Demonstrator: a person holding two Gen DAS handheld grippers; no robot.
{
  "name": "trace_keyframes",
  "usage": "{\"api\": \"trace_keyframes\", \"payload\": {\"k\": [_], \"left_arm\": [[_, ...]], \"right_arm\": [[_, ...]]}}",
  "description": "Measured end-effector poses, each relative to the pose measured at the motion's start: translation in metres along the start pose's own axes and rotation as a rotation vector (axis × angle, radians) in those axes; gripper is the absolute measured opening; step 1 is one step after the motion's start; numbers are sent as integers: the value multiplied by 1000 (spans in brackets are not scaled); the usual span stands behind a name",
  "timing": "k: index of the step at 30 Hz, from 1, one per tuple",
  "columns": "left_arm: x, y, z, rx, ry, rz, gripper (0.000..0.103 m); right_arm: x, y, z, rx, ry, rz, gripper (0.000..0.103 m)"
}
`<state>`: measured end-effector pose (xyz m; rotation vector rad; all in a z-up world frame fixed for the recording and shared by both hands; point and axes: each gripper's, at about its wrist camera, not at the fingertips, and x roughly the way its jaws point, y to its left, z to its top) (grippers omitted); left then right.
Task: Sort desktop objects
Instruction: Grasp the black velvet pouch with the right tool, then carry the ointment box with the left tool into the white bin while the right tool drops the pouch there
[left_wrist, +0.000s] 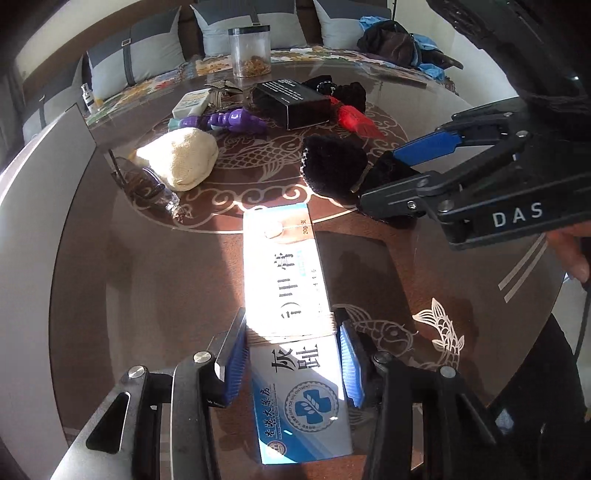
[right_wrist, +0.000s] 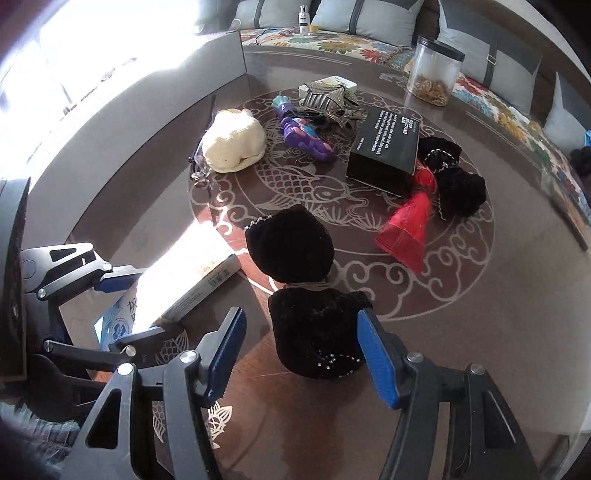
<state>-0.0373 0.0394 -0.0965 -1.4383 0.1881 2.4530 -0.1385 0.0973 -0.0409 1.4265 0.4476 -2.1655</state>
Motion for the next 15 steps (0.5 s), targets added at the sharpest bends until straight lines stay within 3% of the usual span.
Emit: {"api": "trace_keyframes", "payload": {"k": [2,6,11,15], "left_arm": [[-15,9,-11,-29,-26,-21,44],[-53,34,-28,-103,-101,-68,44],[-120,77,-39,-224,-223,-118,44],[-177,127,-38,-266,-314,-43,44]], "right_arm": [[14,7,7,-25,20,-22,62],[24,12,7,-36,44,-40,31],[-8,27,11,-30,2,-2,29],[-45,59,38,1,-94,99,29]]}}
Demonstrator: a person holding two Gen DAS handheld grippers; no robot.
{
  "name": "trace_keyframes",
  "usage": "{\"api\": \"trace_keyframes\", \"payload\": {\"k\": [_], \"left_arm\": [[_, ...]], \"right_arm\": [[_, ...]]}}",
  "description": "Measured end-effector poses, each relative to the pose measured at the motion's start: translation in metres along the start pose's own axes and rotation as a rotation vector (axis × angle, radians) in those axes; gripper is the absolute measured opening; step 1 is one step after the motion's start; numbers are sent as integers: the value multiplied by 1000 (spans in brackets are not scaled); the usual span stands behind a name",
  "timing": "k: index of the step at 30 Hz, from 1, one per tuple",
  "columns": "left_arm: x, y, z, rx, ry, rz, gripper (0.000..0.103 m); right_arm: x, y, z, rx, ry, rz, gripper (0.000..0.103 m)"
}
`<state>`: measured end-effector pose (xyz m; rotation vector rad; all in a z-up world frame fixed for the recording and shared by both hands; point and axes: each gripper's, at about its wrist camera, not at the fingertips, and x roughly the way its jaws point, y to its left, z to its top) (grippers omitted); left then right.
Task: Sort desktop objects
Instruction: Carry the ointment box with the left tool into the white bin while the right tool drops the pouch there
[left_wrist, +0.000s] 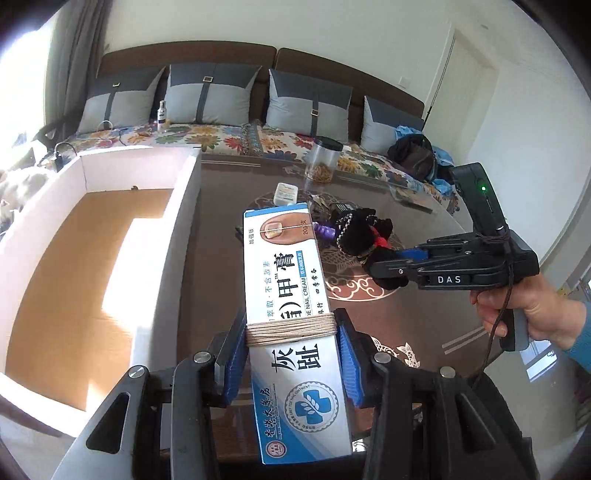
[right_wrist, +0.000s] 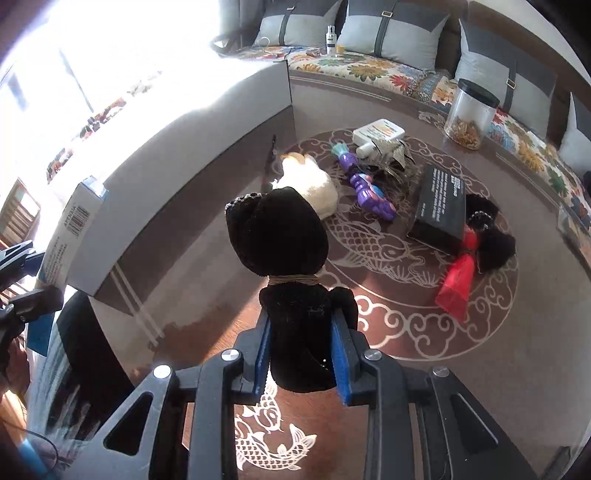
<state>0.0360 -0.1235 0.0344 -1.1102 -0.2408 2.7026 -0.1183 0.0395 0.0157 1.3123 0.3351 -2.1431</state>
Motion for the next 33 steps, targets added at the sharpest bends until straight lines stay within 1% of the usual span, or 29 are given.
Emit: {"api": "trace_keyframes", "payload": {"k": [3,4,6,9,10,12,13,14,15,16,17,18,20,21,22,23,24,26,27,28,30,31,32,33], "left_arm": [[-20,51,18,-44,-31,109,44],[-22,72,21,-69,-26,147,44],[-20,110,25,-123,-11,194,44],[-8,154,20,-156,33,283,44],[-1,165,17,-164,54,300,44],[12,182,10,-190,108,311,45],[20,189,5,-202,135,321,51],[25,195,0,-211,165,338,59],[28,199,-6,-218,187,357,78],[29,199,-11,-223,185,364,82],[27,196,-14,-228,169,354,82],[22,194,-17,-232,150,340,82],[9,183,-22,-226,111,329,82],[4,176,-23,-216,91,326,82],[-2,167,-22,-205,69,320,82],[-8,156,-19,-192,47,308,82],[-12,144,-18,-177,26,290,82],[-19,116,-11,-134,-10,240,82],[-21,99,-9,-106,-27,212,83],[-23,81,-7,-78,-43,181,85],[-22,45,-6,-32,-63,115,94],[-18,27,-9,-13,-67,77,97],[-12,11,-11,3,-61,42,103],[-2,-4,-14,20,-46,12,103]], "right_arm": [[-18,48,38,-4,-98,98,29],[-21,66,51,-8,-127,137,29],[-21,106,81,-19,-162,224,29],[-5,163,117,-34,-166,313,30],[4,179,125,-37,-156,322,30],[27,207,136,-44,-123,311,31],[38,216,139,-36,-106,305,33],[50,221,139,-18,-86,303,39],[61,223,139,9,-60,305,48],[70,223,137,42,-37,311,53],[76,218,132,83,-25,315,55],[77,210,128,123,-29,325,55],[69,195,119,170,-61,358,57],[63,186,114,171,-85,358,63],[55,177,108,163,-114,345,67],[47,167,101,150,-148,325,76],[37,154,92,135,-185,289,83],[26,124,70,125,-234,189,86],[23,107,56,132,-241,140,86],[23,91,41,138,-240,91,86],[23,52,8,155,-229,-40,86],[24,33,-10,168,-216,-101,86],[24,14,-27,187,-198,-156,86],[23,-5,-44,210,-179,-201,86]]}}
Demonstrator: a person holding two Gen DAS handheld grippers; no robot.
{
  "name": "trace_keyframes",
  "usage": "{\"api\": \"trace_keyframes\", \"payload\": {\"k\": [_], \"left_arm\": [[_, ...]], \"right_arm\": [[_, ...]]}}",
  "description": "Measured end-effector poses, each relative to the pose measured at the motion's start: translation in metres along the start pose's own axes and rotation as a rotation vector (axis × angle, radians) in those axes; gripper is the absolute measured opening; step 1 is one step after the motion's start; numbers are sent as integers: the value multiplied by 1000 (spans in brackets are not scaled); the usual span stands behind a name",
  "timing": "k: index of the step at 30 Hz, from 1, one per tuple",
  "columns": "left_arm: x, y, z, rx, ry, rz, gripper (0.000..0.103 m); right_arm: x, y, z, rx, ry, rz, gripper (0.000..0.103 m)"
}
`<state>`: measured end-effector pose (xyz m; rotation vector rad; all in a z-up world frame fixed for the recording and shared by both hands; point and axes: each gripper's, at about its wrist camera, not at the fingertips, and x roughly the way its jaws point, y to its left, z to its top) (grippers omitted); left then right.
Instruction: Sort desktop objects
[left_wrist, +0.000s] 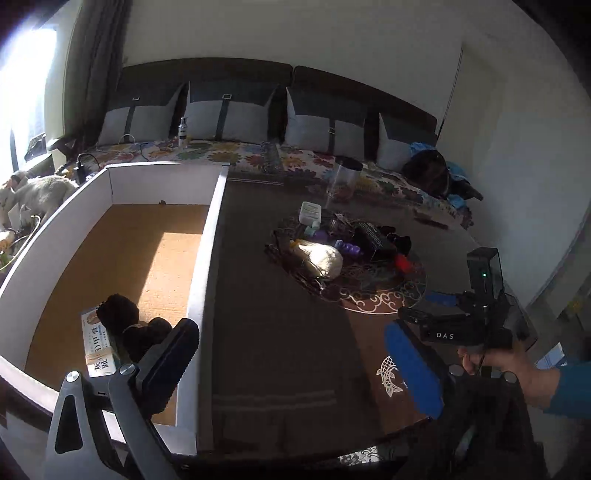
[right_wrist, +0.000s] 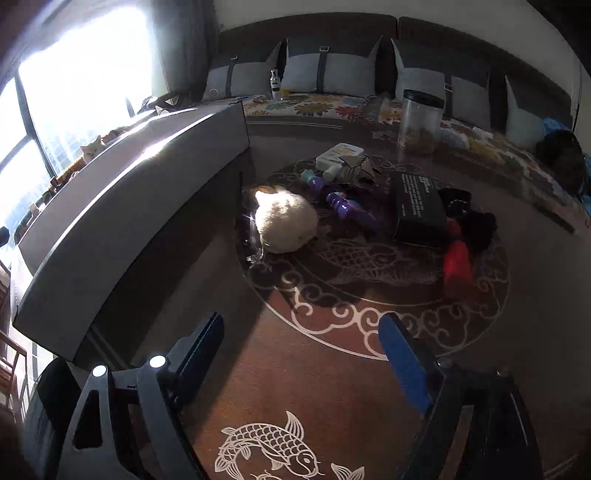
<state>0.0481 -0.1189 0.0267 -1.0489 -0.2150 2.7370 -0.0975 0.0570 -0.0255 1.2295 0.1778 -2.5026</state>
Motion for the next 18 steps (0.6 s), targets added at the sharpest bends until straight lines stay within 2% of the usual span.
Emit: {"api": "trace_keyframes", "payload": {"k": [2,4,8,12,14,16,18], "left_arm": [[30,-27,-10,39,64,-24,103],[67,-48,-23,61,141,-8,103],[132,-69,-40,37,239,16,103],[174,-88,-36,93,271,92,103],[186,-90,-32,98,267,99,103],[200,-92,-29,109,285,91,103],[212,-93,-31,144,320,107,103]], "right_arm": [[-2,-39,-22,42,21,-76,86],[-5,-73,-39,86,30,-138,86],[-5,-114,-62,148,55,-197,86],[4,-130,-71,198,62,-209,87],[6,-131,-69,213,48,-224,88],[8,-130,-67,213,41,-227,92],[12,-129,-67,207,31,-224,101]]}}
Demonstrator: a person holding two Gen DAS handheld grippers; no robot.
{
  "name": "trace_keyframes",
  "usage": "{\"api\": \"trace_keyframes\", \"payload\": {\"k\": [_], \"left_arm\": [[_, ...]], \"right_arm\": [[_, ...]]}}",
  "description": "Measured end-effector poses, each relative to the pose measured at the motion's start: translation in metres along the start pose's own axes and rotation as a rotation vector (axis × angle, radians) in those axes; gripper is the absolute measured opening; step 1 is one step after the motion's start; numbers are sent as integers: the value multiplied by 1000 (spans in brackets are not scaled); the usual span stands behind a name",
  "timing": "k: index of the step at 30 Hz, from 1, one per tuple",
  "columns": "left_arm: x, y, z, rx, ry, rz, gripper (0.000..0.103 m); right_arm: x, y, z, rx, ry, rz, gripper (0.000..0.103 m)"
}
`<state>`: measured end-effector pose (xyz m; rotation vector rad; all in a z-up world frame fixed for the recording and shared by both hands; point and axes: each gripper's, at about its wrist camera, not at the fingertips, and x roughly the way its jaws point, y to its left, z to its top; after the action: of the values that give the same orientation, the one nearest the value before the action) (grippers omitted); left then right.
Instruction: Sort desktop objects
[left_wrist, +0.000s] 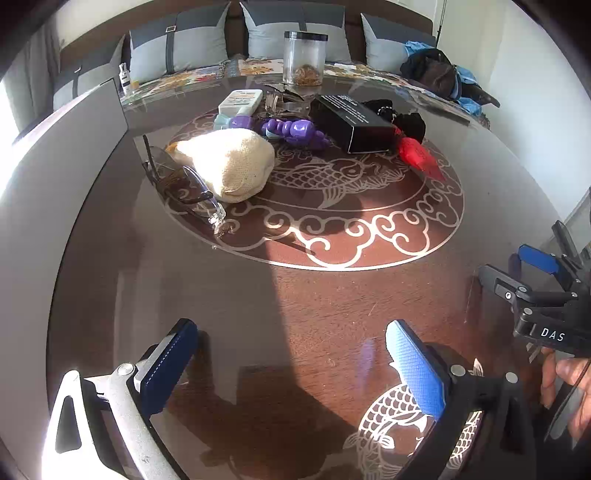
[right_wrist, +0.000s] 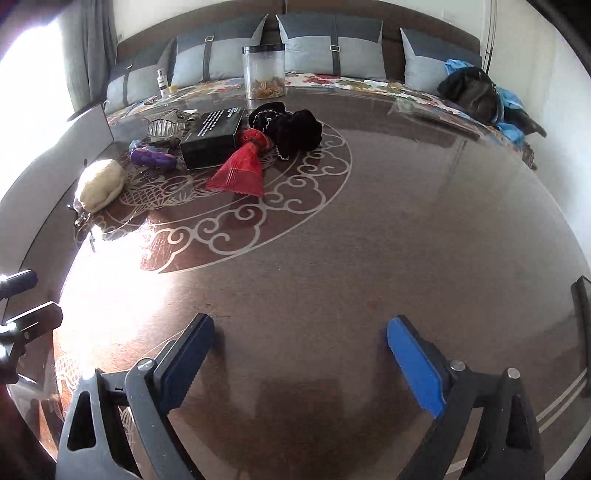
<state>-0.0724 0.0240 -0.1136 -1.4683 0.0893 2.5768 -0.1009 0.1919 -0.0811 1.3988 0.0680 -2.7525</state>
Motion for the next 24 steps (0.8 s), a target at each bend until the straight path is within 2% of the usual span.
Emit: {"api": "trace_keyframes", "payload": {"k": [1,2,6,24], "left_arm": [[2,-4,1,38,-14,25,103],[2,-5,1,50,-31,9,103],[1,-3,-1,47,-66,3,103],[2,-5,0,46,-67,3,103]], "right_arm": [[1,1,0,-6,4,4,102],[2,2,0,-10,6,0,103],[2,2,-1,-8,5,3,103],[0,4,-2,-5,2,1,103]]}}
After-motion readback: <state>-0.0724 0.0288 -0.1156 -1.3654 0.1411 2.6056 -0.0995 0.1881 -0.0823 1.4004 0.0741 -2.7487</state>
